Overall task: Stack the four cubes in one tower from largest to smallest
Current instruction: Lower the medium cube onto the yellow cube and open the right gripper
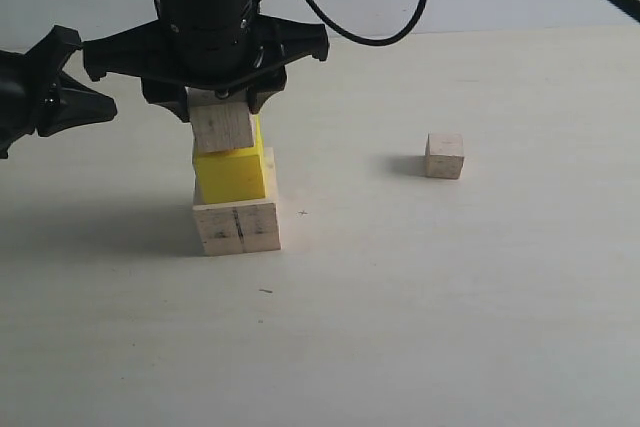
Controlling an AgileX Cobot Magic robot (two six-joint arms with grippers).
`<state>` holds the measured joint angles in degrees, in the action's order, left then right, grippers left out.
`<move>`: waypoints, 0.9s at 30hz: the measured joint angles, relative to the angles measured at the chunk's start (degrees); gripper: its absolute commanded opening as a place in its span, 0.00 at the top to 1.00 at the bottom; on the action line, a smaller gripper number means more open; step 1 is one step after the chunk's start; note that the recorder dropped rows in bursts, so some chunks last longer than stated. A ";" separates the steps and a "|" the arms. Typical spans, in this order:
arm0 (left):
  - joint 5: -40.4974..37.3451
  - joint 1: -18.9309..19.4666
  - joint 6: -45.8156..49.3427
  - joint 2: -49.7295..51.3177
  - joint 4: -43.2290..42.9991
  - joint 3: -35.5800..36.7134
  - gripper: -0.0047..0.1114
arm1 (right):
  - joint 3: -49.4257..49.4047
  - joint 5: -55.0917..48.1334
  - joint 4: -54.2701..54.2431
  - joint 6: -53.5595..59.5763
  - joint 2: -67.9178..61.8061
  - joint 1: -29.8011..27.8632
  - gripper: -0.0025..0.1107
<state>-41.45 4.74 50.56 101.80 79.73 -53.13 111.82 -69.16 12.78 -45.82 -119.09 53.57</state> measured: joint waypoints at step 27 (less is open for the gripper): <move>-0.21 0.00 0.00 0.00 0.21 0.00 0.96 | 0.10 0.97 -0.04 0.00 -1.27 -0.09 0.98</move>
<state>-41.65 4.74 50.56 101.80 79.93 -53.13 111.91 -68.19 12.74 -45.82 -120.36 53.48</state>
